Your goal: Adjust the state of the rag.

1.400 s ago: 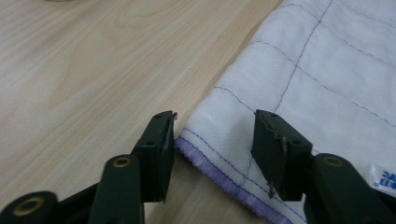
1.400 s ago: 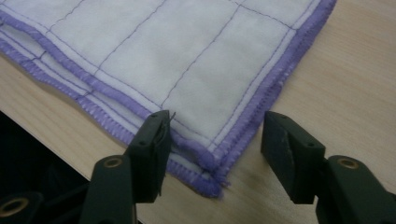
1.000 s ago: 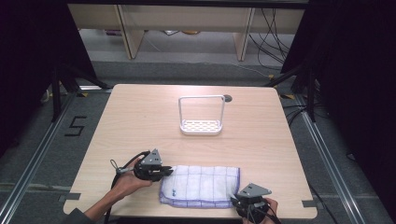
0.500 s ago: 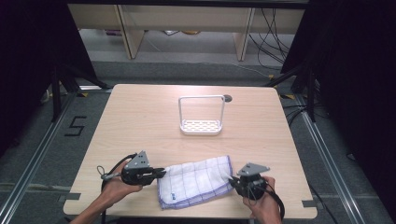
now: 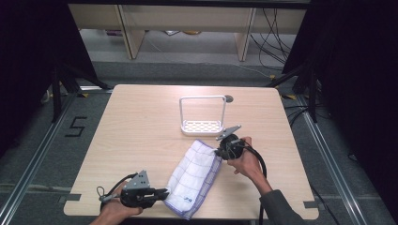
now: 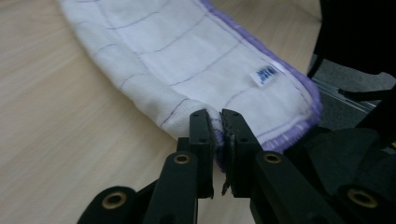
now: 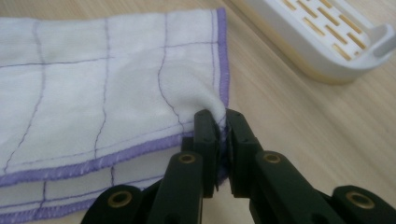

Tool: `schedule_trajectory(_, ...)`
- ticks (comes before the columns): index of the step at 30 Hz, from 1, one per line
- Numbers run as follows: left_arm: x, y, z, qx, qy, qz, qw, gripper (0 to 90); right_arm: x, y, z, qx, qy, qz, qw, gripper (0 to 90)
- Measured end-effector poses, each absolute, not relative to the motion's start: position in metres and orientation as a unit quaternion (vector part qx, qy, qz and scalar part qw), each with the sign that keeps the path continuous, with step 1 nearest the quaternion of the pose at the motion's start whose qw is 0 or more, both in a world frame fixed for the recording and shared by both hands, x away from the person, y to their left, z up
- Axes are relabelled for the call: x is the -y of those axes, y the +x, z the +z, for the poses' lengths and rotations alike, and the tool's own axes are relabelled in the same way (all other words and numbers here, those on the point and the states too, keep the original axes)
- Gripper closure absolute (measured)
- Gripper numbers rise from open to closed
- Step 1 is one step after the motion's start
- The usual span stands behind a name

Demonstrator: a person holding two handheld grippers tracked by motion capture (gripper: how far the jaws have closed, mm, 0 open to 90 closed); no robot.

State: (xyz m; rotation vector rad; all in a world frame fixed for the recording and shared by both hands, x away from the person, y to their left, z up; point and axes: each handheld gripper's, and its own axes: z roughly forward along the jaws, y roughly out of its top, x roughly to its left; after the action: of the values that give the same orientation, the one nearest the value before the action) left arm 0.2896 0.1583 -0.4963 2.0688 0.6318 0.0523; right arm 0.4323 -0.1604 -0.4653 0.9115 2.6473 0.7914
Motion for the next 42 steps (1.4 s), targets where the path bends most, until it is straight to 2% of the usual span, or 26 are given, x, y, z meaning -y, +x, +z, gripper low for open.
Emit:
schedule_trajectory(4,-0.139,0.284,-0.5,-0.243,0.849,0.0,0.47,80.7,0.152,0.45,-0.471,-0.916,0.287,0.252,0.124,83.8)
schedule_trajectory(6,-0.127,0.283,-0.504,-0.245,0.848,-0.018,0.469,79.3,0.15,0.455,-0.473,-0.918,0.293,0.241,0.118,79.6)
schedule_trajectory(7,-0.124,0.284,-0.505,-0.239,0.853,-0.023,0.464,76.5,0.15,0.456,-0.473,-0.911,0.315,0.232,0.128,68.9)
schedule_trajectory(8,-0.122,0.284,-0.506,-0.237,0.856,-0.031,0.459,73.7,0.152,0.457,-0.473,-0.907,0.321,0.229,0.144,64.0)
schedule_trajectory(13,-0.128,0.283,-0.499,-0.248,0.849,-0.033,0.465,53.8,0.166,0.436,-0.457,-0.868,0.369,0.278,0.182,54.7)
schedule_trajectory(16,-0.144,0.293,-0.491,-0.278,0.829,-0.024,0.484,44.9,0.17,0.417,-0.459,-0.849,0.394,0.312,0.161,52.1)
schedule_trajectory(21,-0.155,0.312,-0.489,-0.305,0.818,0.012,0.487,42.5,0.164,0.416,-0.474,-0.84,0.424,0.308,0.139,53.0)
schedule_trajectory(26,-0.157,0.333,-0.493,-0.326,0.815,0.021,0.478,40.5,0.146,0.424,-0.489,-0.845,0.427,0.297,0.125,55.8)
schedule_trajectory(29,-0.16,0.339,-0.497,-0.336,0.815,0.026,0.472,40.1,0.139,0.426,-0.498,-0.85,0.42,0.292,0.122,71.0)
schedule_trajectory(30,-0.162,0.34,-0.498,-0.338,0.814,0.024,0.471,39.7,0.139,0.426,-0.496,-0.854,0.413,0.293,0.122,81.0)
schedule_trajectory(32,-0.164,0.341,-0.498,-0.338,0.815,0.024,0.471,39.5,0.138,0.423,-0.493,-0.858,0.398,0.298,0.13,86.3)
schedule_trajectory(42,-0.17,0.358,-0.492,-0.366,0.792,0.042,0.486,39.7,0.149,0.405,-0.46,-0.853,0.371,0.335,0.148,87.4)
